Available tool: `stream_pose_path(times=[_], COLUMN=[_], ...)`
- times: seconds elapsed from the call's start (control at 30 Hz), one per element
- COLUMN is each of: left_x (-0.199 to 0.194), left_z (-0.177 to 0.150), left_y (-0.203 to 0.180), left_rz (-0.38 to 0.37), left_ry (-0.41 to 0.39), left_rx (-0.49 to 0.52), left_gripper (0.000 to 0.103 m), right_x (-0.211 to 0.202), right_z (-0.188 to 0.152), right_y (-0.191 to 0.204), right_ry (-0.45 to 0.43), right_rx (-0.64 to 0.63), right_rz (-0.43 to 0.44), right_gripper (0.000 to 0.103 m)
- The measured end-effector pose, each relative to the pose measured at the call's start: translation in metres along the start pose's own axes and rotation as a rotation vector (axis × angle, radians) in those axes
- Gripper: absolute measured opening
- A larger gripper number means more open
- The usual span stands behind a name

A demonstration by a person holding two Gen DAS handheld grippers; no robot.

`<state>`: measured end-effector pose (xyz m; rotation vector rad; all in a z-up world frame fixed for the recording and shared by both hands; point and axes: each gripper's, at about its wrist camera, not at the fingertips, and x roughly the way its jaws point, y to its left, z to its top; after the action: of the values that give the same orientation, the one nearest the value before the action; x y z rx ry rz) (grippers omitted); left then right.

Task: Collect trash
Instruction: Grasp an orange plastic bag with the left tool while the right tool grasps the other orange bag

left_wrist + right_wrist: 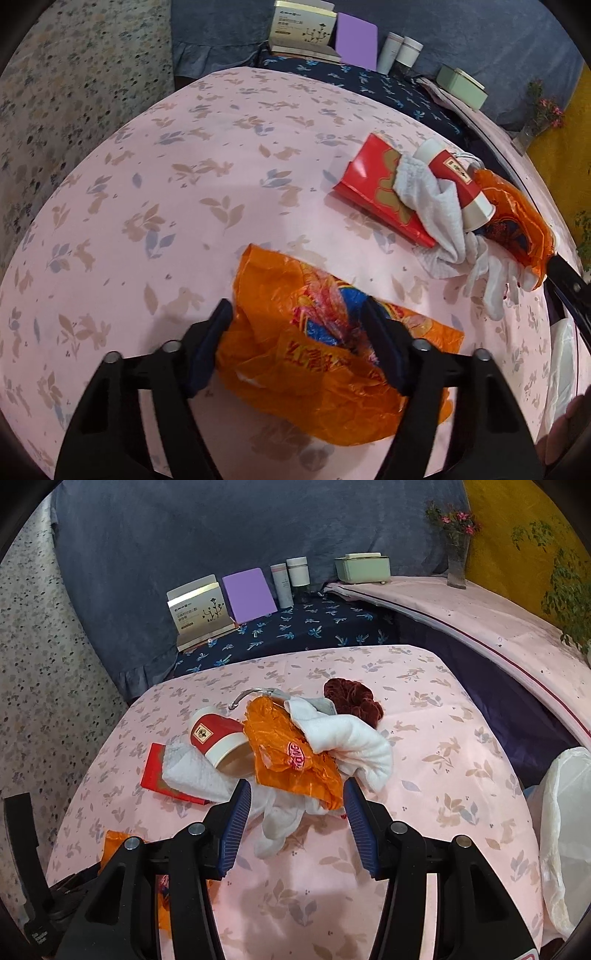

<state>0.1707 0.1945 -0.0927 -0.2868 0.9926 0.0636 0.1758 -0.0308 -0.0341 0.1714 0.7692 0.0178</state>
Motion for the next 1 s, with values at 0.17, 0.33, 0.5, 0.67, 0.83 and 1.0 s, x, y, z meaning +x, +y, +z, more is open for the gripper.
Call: stream_pose_path(times=[0.17, 0.33, 0.5, 0.67, 0.83, 1.0], left_x=[0.006, 0.005, -0.004, -0.022, -0.046, -0.068], left_z=[0.009, 0.013, 0.016, 0.017, 0.013, 0.004], left_y=[-0.012, -0.022, -0.033, -0.049, -0.071, -0.095], left_rz=[-0.046, -0.078, -0.104, -0.123, -0.146, -0.167], left_ry=[0.011, -0.009, -0.033, -0.067, -0.104, -0.132], left_rx=[0.018, 0.045, 0.066, 0.095, 0.134, 0.178], left_gripper=[0.028, 0.02, 0.02, 0.019, 0.019, 0.019], right_x=[0.021, 0.029, 0.022, 0.001, -0.026, -0.059], right_z=[0.009, 0.01, 0.009, 0.009, 0.007, 0.005], right_y=[-0.003, -0.005, -0.009, -0.014, -0.024, -0.041], right_ry=[0.013, 0.022, 0.018, -0.013, -0.051, -0.097], right_rx=[0.011, 0.02, 0.037, 0.043, 0.056, 0.076], right_rz=[-0.012, 0.001, 0.025, 0.03, 0.03, 0.019], right_gripper=[0.051, 0.036, 0.014, 0.006, 0.006, 0.006])
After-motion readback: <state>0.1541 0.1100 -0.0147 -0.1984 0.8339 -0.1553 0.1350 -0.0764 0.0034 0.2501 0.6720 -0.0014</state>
